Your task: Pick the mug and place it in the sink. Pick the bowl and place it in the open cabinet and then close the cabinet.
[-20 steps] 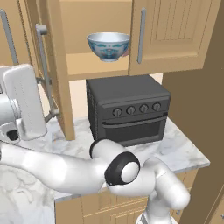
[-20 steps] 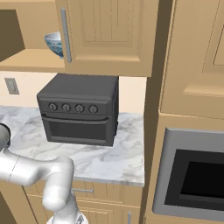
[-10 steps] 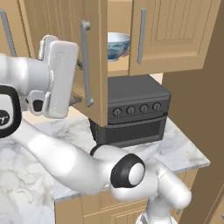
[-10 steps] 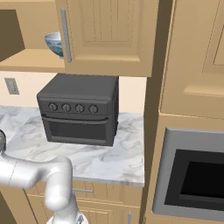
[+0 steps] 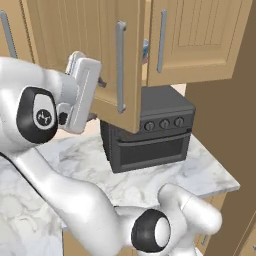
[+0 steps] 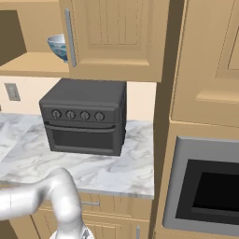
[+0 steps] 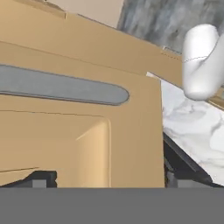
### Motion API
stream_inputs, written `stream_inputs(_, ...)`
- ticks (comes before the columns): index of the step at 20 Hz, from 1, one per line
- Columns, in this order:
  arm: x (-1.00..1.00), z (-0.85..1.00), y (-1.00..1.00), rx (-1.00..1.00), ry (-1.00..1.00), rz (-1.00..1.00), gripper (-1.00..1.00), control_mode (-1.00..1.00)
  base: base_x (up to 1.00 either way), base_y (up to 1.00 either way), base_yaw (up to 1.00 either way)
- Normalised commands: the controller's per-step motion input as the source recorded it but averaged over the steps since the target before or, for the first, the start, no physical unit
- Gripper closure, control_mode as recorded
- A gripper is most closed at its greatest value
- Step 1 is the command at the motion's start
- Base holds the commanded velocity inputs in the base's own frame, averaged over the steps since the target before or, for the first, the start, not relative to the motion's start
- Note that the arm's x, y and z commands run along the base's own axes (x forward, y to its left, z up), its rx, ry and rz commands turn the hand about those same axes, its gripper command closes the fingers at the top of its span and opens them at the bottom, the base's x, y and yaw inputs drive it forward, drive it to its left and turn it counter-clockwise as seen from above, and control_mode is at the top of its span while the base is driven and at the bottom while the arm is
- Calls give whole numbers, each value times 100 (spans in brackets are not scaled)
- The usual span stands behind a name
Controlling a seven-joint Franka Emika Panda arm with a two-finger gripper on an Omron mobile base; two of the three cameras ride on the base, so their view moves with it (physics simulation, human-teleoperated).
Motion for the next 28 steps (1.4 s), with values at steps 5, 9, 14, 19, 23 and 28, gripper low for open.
stream_inputs(5, 92, -49, -18, 0, -40, 24, -100, -100, 0, 0, 0)
stream_inputs(9, 100, 0, -46, 2, -25, 19, -100, -100, 0, 0, 0)
stream_inputs(14, 93, 24, -27, 7, -7, 10, -100, -100, 0, 0, 0)
stream_inputs(19, 87, 7, 0, 3, 3, 0, -100, -100, 0, 0, 0)
stream_inputs(23, 79, 2, 0, 0, 8, 0, -100, -100, 0, 0, 0)
stream_inputs(28, 79, 3, 0, 2, 15, 0, -100, -100, 0, 0, 0)
